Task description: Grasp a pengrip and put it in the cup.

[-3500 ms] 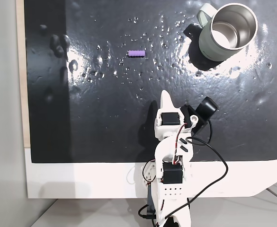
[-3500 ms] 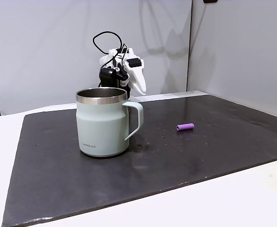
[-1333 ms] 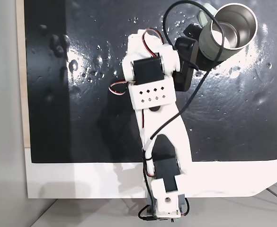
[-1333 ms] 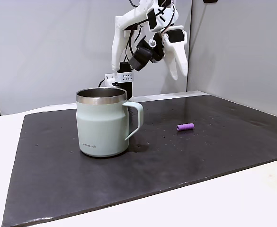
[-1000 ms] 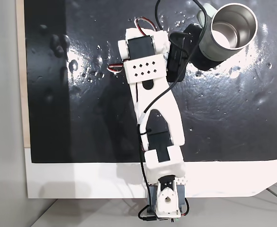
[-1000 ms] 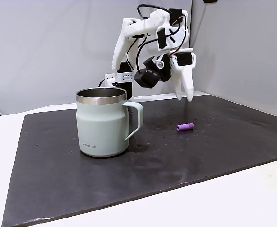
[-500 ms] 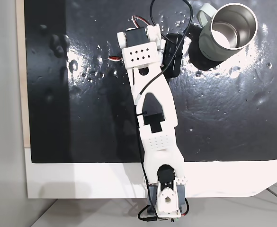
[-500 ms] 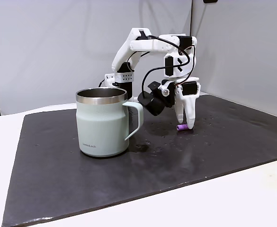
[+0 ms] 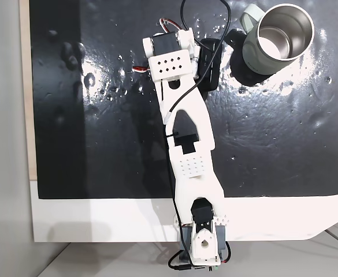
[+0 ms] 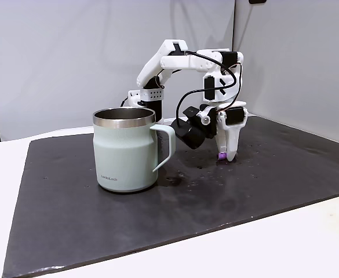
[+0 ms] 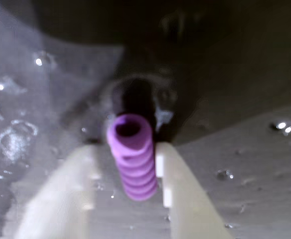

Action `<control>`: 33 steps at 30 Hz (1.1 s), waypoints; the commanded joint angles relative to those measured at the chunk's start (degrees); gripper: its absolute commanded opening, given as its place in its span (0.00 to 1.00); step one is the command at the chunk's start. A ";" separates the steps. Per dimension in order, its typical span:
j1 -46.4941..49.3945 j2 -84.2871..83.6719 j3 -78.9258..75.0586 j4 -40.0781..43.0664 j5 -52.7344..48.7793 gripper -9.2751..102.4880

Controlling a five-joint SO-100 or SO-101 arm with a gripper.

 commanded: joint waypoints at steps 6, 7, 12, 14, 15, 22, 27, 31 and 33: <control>3.96 4.48 -3.43 2.72 0.00 0.08; 4.48 6.24 -3.43 3.25 -0.18 0.08; 6.33 18.19 -4.04 6.33 -2.11 0.08; 6.77 22.50 -5.62 8.35 -3.08 0.08; 6.94 24.43 -6.68 9.40 -3.43 0.08; 8.09 34.63 -8.70 11.16 -6.33 0.08; 11.43 38.85 -6.77 11.34 -8.17 0.08; 18.19 42.10 -4.04 11.34 -10.11 0.08; 22.32 42.01 -4.57 11.25 -11.43 0.08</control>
